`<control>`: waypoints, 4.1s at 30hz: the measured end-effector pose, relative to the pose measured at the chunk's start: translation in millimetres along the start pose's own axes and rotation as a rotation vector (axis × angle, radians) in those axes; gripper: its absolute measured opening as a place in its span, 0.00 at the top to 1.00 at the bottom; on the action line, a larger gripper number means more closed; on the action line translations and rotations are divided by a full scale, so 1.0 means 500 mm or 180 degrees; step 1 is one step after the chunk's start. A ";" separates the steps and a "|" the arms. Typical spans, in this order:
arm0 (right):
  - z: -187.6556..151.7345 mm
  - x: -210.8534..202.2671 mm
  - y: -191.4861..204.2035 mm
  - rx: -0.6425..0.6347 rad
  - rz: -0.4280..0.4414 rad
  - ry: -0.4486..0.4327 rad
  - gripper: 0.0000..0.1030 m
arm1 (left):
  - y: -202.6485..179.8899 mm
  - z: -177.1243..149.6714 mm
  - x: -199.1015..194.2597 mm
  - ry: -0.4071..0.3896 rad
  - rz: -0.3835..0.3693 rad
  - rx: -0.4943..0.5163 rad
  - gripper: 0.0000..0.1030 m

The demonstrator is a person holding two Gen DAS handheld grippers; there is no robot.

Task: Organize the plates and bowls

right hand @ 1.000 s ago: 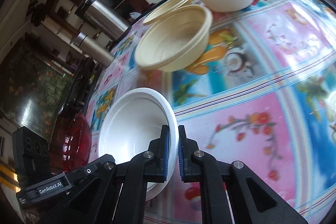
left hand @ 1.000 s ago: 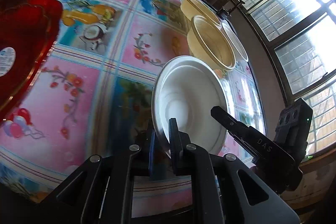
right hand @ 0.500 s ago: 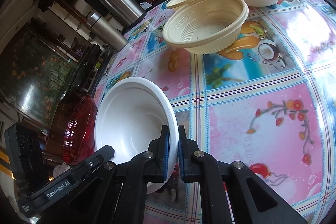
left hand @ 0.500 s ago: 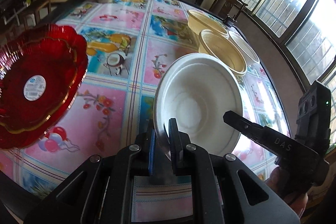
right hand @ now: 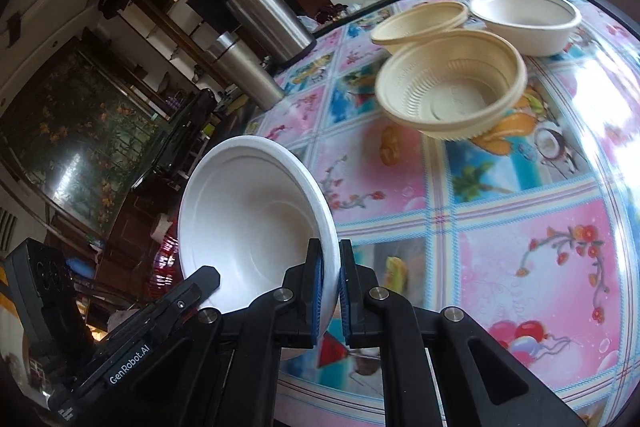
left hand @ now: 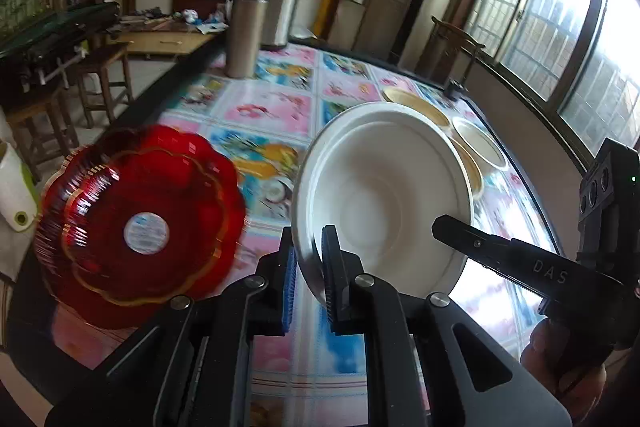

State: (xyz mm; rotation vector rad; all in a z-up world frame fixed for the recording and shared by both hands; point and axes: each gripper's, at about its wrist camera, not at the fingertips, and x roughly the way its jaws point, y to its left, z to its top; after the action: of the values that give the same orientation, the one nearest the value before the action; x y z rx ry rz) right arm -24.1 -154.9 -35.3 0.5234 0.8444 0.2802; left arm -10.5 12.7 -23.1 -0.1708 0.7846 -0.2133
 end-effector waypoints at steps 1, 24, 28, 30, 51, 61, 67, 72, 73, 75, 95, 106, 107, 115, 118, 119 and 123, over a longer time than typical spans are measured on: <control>0.006 0.004 0.015 -0.0030 0.0018 -0.0009 0.93 | 0.010 0.006 -0.007 -0.0042 0.0043 -0.0025 0.90; -0.033 0.260 0.308 -0.0727 0.0277 0.0684 0.92 | 0.256 -0.017 0.022 0.0353 0.0764 -0.0615 0.88; -0.047 0.293 0.299 -0.0755 0.0146 0.0776 0.91 | 0.273 -0.019 0.047 0.0435 0.0844 -0.0647 0.88; -0.051 0.310 0.300 -0.0804 0.0089 0.0810 0.91 | 0.279 -0.018 0.053 0.0460 0.0867 -0.0667 0.86; 0.073 0.076 0.037 -0.0338 0.0121 -0.0557 0.66 | 0.085 0.036 -0.052 -0.0444 0.1022 -0.0005 0.42; 0.159 -0.102 -0.226 0.0419 -0.0312 -0.1007 0.63 | -0.166 0.140 0.205 0.0589 -0.0142 0.0147 0.42; 0.254 -0.081 -0.300 0.0660 -0.0261 -0.0513 0.62 | -0.216 0.202 0.325 0.0930 -0.0245 -0.0127 0.43; 0.287 -0.017 -0.336 0.0858 -0.0336 -0.0232 0.62 | -0.203 0.203 0.370 0.1026 -0.0290 -0.0286 0.43; 0.290 -0.004 -0.345 0.0920 -0.0272 -0.0201 0.62 | -0.203 0.200 0.381 0.1066 -0.0327 -0.0316 0.43; 0.292 0.018 -0.353 0.0954 -0.0251 -0.0145 0.62 | -0.202 0.198 0.390 0.1071 -0.0367 -0.0363 0.43; 0.251 0.052 -0.348 0.0968 -0.0190 -0.0100 0.62 | -0.211 0.168 0.413 0.1042 -0.1058 -0.0367 0.43; 0.250 0.056 -0.347 0.0987 -0.0164 -0.0142 0.62 | -0.210 0.159 0.438 0.1106 -0.1095 -0.0399 0.66; 0.250 0.056 -0.348 0.0990 -0.0166 -0.0147 0.62 | -0.210 0.159 0.438 0.1102 -0.1094 -0.0399 0.66; 0.249 0.059 -0.347 0.0970 -0.0195 -0.0167 0.64 | -0.204 0.153 0.446 0.1120 -0.0989 -0.0416 0.85; 0.248 0.062 -0.346 0.0952 -0.0242 -0.0168 0.73 | -0.202 0.151 0.450 0.1135 -0.0959 -0.0423 0.90; 0.248 0.063 -0.346 0.0950 -0.0261 -0.0167 0.78 | -0.201 0.151 0.450 0.1136 -0.0954 -0.0427 0.90; 0.246 0.069 -0.351 0.0965 -0.0326 -0.0159 0.86 | -0.201 0.147 0.449 0.1127 -0.0934 -0.0440 0.90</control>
State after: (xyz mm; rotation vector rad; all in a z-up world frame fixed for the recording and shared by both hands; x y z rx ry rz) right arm 98.0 -327.5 -85.2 0.7637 0.8670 0.0438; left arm 184.1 -135.6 -101.4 -0.3870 1.1271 -0.4761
